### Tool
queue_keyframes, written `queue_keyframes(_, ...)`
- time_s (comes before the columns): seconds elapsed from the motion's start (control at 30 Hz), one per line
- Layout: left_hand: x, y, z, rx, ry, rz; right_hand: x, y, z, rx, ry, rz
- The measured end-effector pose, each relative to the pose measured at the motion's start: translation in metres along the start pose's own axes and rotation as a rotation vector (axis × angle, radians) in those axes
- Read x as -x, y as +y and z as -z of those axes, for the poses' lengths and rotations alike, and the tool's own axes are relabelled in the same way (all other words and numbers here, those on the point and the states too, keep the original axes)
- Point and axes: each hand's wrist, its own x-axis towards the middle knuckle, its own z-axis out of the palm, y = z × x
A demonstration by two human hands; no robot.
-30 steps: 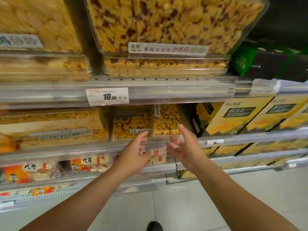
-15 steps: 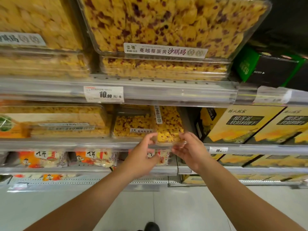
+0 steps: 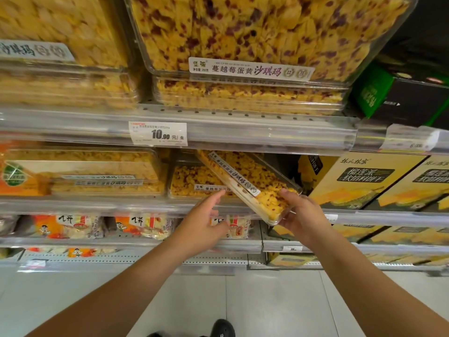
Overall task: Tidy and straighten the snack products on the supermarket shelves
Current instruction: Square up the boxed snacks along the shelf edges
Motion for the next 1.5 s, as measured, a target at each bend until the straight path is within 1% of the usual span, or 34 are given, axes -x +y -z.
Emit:
queue_keyframes(0.07,-0.002,-0.001,0.011,-0.008,0.056,0.006,0.002,-0.006,0.003,0.016,-0.028,0.019)
queue_keyframes(0.13,-0.005,-0.001,0.022,-0.037,0.136,0.008,0.004,-0.014,0.005,0.077,-0.032,0.098)
queue_keyframes(0.23,-0.007,-0.001,0.034,-0.042,0.277,-0.01,0.008,-0.032,0.0,0.258,-0.016,0.268)
queue_keyframes(0.33,-0.003,0.001,0.043,-0.1,0.406,-0.086,0.01,-0.053,-0.006,0.426,-0.04,0.402)
queue_keyframes(0.4,0.002,0.007,0.049,-0.281,0.463,-0.182,0.008,-0.062,-0.008,0.547,-0.061,0.452)
queue_keyframes(0.5,-0.001,0.017,0.066,-0.728,0.523,-0.365,0.003,-0.067,-0.01,0.684,-0.064,0.475)
queue_keyframes(0.53,-0.005,0.02,0.072,-0.871,0.531,-0.366,0.001,-0.067,-0.01,0.742,-0.059,0.475)
queue_keyframes(0.6,-0.015,0.028,0.085,-1.091,0.501,-0.27,-0.002,-0.068,-0.011,0.846,-0.045,0.47)
queue_keyframes(0.67,-0.024,0.032,0.097,-1.207,0.443,-0.186,-0.003,-0.069,-0.014,0.87,-0.034,0.472)
queue_keyframes(0.7,-0.028,0.033,0.102,-1.24,0.416,-0.175,-0.004,-0.071,-0.015,0.86,-0.028,0.472)
queue_keyframes(0.8,-0.034,0.033,0.112,-1.256,0.368,-0.146,-0.005,-0.074,-0.018,0.877,0.001,0.467)
queue_keyframes(0.87,-0.036,0.031,0.117,-1.258,0.363,-0.111,-0.005,-0.076,-0.019,0.89,0.014,0.458)
queue_keyframes(0.93,-0.037,0.029,0.121,-1.267,0.366,-0.115,-0.007,-0.077,-0.018,0.918,0.015,0.447)
queue_keyframes(1.07,-0.034,0.028,0.126,-1.214,0.383,-0.152,-0.015,-0.076,-0.017,0.954,0.06,0.429)
queue_keyframes(1.2,-0.028,0.026,0.13,-1.17,0.45,-0.201,-0.021,-0.074,-0.029,0.845,0.082,0.372)
queue_keyframes(1.4,-0.022,0.016,0.13,-1.168,0.505,-0.337,-0.024,-0.068,-0.039,0.787,0.029,0.419)
queue_keyframes(1.5,-0.023,0.015,0.129,-1.159,0.525,-0.35,-0.024,-0.068,-0.036,0.795,-0.005,0.424)
